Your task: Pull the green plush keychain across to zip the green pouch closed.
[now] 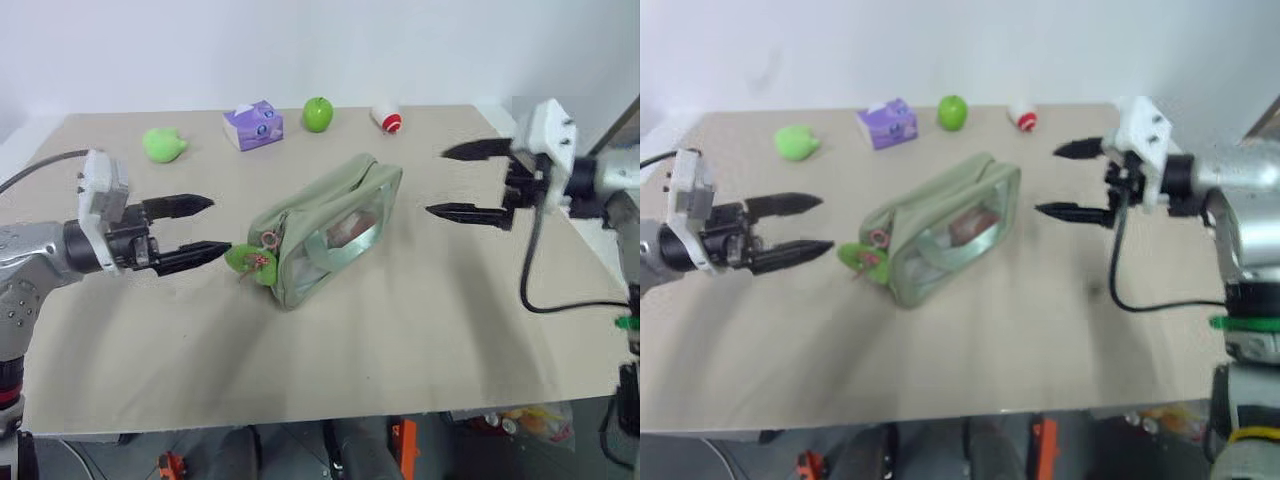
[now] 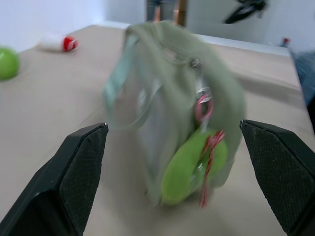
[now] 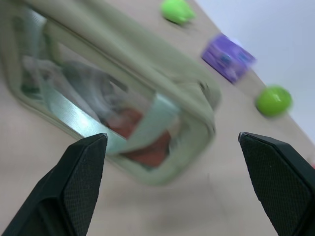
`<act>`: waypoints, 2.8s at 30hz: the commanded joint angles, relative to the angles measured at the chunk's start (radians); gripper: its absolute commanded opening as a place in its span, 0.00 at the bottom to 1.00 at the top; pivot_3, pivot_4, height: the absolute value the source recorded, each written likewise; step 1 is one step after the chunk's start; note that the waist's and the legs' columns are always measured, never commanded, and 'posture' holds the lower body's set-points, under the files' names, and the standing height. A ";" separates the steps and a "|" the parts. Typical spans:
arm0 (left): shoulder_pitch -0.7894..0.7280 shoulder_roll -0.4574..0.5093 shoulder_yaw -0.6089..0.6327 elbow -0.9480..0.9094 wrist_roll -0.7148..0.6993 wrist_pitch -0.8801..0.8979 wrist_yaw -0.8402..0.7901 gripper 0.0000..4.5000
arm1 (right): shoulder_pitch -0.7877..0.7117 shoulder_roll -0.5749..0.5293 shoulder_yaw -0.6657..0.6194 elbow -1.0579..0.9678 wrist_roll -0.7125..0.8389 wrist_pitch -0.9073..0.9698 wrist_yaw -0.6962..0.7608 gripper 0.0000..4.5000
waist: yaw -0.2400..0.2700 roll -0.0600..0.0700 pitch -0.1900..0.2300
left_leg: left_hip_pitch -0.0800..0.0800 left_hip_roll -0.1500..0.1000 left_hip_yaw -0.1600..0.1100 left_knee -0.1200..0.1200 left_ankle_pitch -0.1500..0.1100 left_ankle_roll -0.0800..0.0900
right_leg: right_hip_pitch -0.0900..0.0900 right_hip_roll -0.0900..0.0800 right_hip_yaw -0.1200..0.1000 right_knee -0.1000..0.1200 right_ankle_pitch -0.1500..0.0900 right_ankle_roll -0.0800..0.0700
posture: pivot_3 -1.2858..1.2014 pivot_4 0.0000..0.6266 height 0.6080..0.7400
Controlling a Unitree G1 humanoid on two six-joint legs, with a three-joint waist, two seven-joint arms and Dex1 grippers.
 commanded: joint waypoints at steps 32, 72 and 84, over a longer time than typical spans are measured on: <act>0.015 -0.107 0.034 -0.072 -0.070 -0.030 0.193 1.00 | -0.474 0.294 0.415 0.780 -0.312 -0.680 0.272 0.01 | -0.007 0.000 0.000 | 0.001 0.000 -0.001 0.000 0.000 0.000 | 0.001 0.001 0.001 0.002 0.000 0.000 | 0.52 0.24 1.00; -0.011 -0.232 0.097 -0.008 -0.126 -0.082 0.269 1.00 | -0.283 0.204 0.378 -0.086 -0.305 0.551 0.132 0.01 | 0.006 0.000 0.000 | 0.000 0.000 -0.002 0.005 0.001 -0.001 | -0.001 0.002 0.000 0.006 0.000 0.000 | 0.52 0.24 1.00; -0.006 -0.245 0.081 0.012 -0.126 -0.087 0.270 1.00 | -0.354 0.051 0.066 -0.149 0.344 0.665 0.272 0.61 | 0.013 0.000 0.000 | -0.001 0.000 -0.003 0.004 0.000 0.000 | 0.000 0.001 0.000 0.005 -0.001 -0.001 | 0.52 0.24 1.00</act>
